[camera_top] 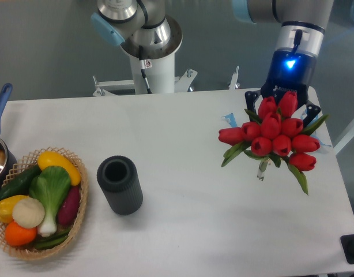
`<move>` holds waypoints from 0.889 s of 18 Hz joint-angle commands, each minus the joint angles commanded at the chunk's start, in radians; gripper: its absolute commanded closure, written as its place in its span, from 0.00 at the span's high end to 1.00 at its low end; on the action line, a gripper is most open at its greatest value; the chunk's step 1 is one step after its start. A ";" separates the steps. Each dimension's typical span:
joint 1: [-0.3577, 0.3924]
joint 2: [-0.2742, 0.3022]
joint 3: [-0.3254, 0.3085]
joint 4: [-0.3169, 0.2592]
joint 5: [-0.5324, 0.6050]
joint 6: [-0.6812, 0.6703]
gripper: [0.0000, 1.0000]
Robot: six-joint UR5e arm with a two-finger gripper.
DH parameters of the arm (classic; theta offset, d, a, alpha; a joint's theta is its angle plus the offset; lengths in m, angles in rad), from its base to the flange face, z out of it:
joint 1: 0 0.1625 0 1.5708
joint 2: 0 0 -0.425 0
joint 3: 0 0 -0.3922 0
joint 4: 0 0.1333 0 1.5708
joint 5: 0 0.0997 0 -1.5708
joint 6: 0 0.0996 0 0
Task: Place the flowers on the table
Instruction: 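Close the gripper around the stems of the red tulip bunch, then lift the tulip bunch and swing it toward the black cup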
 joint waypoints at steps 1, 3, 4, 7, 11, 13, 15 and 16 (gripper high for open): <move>-0.002 0.002 0.002 -0.009 0.024 0.000 0.37; -0.018 0.024 0.002 -0.040 0.131 0.002 0.37; -0.035 0.028 0.002 -0.051 0.209 0.006 0.37; -0.113 0.022 0.002 -0.067 0.437 0.024 0.37; -0.219 -0.021 0.003 -0.103 0.679 0.041 0.37; -0.265 -0.055 0.011 -0.106 0.747 0.041 0.37; -0.288 -0.086 0.023 -0.106 0.813 0.043 0.37; -0.313 -0.106 0.034 -0.106 0.839 0.043 0.37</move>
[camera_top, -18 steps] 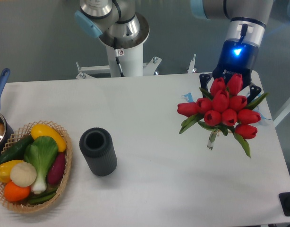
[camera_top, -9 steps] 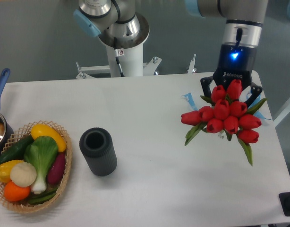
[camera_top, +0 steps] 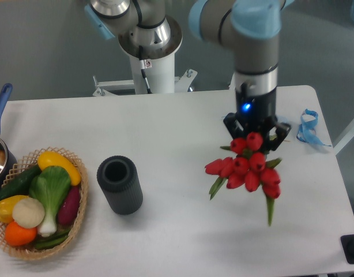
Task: Place the flowers on the table
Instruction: 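Lift the tulip bunch and swing it toward the black cup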
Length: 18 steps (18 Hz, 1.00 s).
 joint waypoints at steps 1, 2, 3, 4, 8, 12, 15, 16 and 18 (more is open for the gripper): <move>-0.018 -0.020 0.009 0.000 0.031 -0.002 0.37; -0.034 -0.038 0.015 0.000 0.058 -0.002 0.37; -0.048 -0.054 0.017 0.002 0.083 -0.003 0.37; -0.055 -0.065 0.019 0.000 0.101 -0.003 0.37; -0.075 -0.107 0.019 0.000 0.140 -0.003 0.37; -0.104 -0.164 0.017 0.003 0.196 -0.003 0.37; -0.115 -0.196 0.020 0.005 0.210 -0.002 0.37; -0.121 -0.207 0.020 0.006 0.209 -0.002 0.37; -0.126 -0.226 0.020 0.008 0.210 -0.003 0.37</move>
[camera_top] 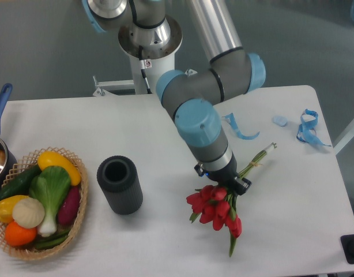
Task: Place the flowers on the table
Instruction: 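Lift the tulip bunch and swing it toward the black cup, then lower the tulips and lay them flat on the table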
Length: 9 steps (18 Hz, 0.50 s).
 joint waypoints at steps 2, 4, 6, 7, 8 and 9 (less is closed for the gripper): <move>-0.008 -0.012 0.000 0.002 0.002 0.000 0.37; -0.008 -0.023 0.002 0.002 0.000 0.000 0.37; -0.011 -0.037 0.002 0.005 -0.002 0.000 0.40; -0.009 -0.040 0.005 0.006 -0.002 -0.002 0.41; -0.011 -0.043 0.003 0.006 -0.002 -0.002 0.42; -0.015 -0.046 0.005 0.006 -0.002 0.000 0.50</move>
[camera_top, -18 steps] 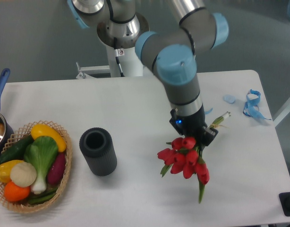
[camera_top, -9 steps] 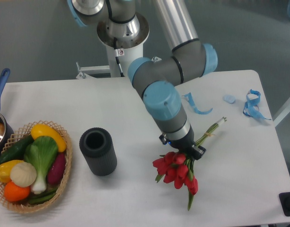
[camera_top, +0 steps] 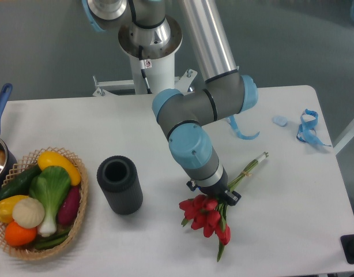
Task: Place the flowers on the table
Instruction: 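Lower the tulips and lay them flat on the table, then open the gripper and raise it away from the tulips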
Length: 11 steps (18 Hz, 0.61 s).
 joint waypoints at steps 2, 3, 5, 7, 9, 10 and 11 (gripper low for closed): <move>0.000 -0.006 0.005 0.002 -0.002 0.002 0.63; 0.000 -0.008 0.006 0.006 -0.002 0.003 0.82; 0.000 -0.011 0.009 0.015 -0.002 0.005 0.94; 0.000 -0.009 0.012 0.029 -0.002 0.005 0.99; -0.002 0.001 0.023 0.057 -0.003 0.003 1.00; 0.000 0.018 0.034 0.064 -0.014 0.003 1.00; 0.003 0.031 0.040 0.066 -0.026 0.003 1.00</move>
